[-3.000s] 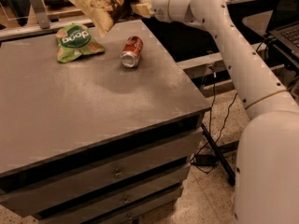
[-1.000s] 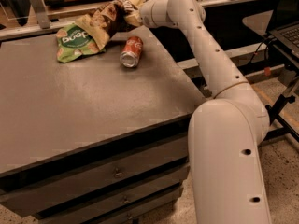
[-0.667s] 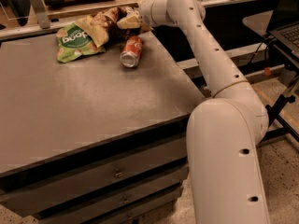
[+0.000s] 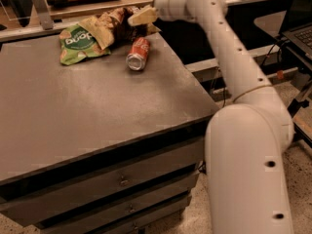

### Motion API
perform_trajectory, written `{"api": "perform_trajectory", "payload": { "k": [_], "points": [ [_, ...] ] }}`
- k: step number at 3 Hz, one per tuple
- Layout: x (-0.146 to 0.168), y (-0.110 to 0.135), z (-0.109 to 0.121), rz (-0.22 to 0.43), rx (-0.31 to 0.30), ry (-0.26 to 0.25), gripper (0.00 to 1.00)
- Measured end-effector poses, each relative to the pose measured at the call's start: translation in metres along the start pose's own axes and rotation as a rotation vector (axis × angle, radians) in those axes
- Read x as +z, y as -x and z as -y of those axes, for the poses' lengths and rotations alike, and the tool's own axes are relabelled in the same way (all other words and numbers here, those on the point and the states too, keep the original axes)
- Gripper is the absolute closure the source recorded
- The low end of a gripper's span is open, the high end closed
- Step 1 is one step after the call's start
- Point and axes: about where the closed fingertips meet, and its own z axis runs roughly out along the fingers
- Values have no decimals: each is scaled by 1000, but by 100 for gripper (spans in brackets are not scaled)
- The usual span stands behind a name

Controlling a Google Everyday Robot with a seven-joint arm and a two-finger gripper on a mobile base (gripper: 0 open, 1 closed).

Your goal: Move brown chip bag near green jalapeno chip bag

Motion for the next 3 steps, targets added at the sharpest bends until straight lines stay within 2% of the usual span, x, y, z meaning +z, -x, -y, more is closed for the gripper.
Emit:
{"api": "perform_trajectory", "payload": {
  "k": [1,2,3],
  "points": [
    [-56,18,56,36,-21,-124,0],
    [-103,20,92,39,-29,-204,0],
    [-106,18,95,38,-29,-208,0]
  ]
}}
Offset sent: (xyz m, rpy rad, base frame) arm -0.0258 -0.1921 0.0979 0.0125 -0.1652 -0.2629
